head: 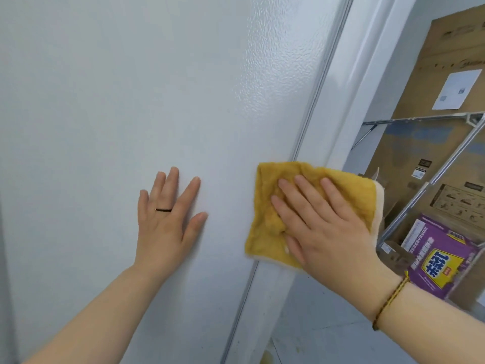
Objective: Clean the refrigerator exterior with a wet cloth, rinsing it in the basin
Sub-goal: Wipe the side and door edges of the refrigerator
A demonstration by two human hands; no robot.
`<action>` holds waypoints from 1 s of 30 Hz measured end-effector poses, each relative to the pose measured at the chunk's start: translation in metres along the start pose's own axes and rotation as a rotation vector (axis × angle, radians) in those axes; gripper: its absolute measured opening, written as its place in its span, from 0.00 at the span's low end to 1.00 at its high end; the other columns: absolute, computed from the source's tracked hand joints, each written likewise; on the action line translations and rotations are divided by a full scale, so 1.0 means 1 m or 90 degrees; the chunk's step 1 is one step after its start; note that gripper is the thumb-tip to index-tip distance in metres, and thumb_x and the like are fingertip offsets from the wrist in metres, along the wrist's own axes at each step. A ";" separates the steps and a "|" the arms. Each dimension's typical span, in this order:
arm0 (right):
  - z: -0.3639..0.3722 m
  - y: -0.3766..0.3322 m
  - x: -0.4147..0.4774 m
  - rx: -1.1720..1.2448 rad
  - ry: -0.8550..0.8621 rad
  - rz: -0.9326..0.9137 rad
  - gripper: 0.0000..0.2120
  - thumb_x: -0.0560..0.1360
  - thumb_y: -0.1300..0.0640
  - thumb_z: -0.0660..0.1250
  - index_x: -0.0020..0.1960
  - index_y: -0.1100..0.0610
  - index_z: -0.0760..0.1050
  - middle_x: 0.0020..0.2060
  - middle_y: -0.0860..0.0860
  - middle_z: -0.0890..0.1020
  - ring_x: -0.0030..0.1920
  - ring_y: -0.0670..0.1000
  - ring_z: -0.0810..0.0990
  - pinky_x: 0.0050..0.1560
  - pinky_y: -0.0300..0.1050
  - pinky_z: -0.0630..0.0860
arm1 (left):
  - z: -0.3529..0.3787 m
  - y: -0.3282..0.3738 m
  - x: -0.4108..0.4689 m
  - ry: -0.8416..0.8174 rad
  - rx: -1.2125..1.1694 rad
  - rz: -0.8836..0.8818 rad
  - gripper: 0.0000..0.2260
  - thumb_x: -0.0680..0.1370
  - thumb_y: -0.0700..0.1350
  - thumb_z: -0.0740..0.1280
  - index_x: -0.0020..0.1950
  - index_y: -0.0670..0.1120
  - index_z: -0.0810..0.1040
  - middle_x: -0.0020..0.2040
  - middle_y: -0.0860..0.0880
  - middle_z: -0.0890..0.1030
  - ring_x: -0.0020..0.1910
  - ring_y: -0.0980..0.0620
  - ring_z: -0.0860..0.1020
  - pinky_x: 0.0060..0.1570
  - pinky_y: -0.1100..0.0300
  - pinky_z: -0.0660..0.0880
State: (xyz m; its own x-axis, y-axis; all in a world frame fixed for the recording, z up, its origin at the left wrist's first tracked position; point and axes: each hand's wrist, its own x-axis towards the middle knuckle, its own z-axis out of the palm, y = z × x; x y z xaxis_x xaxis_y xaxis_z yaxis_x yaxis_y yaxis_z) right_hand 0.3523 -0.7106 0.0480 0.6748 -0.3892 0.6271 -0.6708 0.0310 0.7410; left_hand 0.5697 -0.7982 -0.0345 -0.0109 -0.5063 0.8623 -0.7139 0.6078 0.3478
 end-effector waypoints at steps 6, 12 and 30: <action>0.015 -0.060 -0.075 0.005 -0.154 -0.059 0.20 0.79 0.58 0.42 0.64 0.62 0.66 0.61 0.54 0.78 0.65 0.57 0.65 0.72 0.53 0.47 | 0.010 0.003 -0.017 -0.015 0.006 -0.015 0.25 0.77 0.63 0.43 0.69 0.52 0.59 0.71 0.48 0.54 0.71 0.48 0.47 0.67 0.46 0.46; 0.029 -0.077 -0.117 0.003 -0.214 -0.208 0.24 0.80 0.59 0.34 0.73 0.68 0.42 0.67 0.49 0.61 0.74 0.60 0.43 0.74 0.53 0.36 | 0.010 -0.006 -0.021 -0.047 0.048 0.003 0.26 0.77 0.64 0.42 0.69 0.51 0.57 0.71 0.47 0.51 0.70 0.49 0.44 0.62 0.36 0.51; 0.047 -0.154 -0.163 0.120 -0.180 -0.140 0.14 0.76 0.56 0.46 0.54 0.54 0.69 0.56 0.50 0.71 0.64 0.53 0.67 0.75 0.52 0.42 | 0.014 -0.014 -0.056 -0.116 0.031 -0.016 0.27 0.76 0.65 0.45 0.71 0.53 0.55 0.74 0.46 0.50 0.71 0.45 0.45 0.65 0.41 0.46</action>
State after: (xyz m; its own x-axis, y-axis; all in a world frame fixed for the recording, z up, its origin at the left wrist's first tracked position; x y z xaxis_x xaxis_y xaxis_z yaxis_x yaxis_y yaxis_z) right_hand 0.3315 -0.6951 -0.1797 0.7145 -0.6064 0.3490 -0.5828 -0.2400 0.7764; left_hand 0.5701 -0.7867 -0.0928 -0.1164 -0.6261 0.7710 -0.7482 0.5658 0.3465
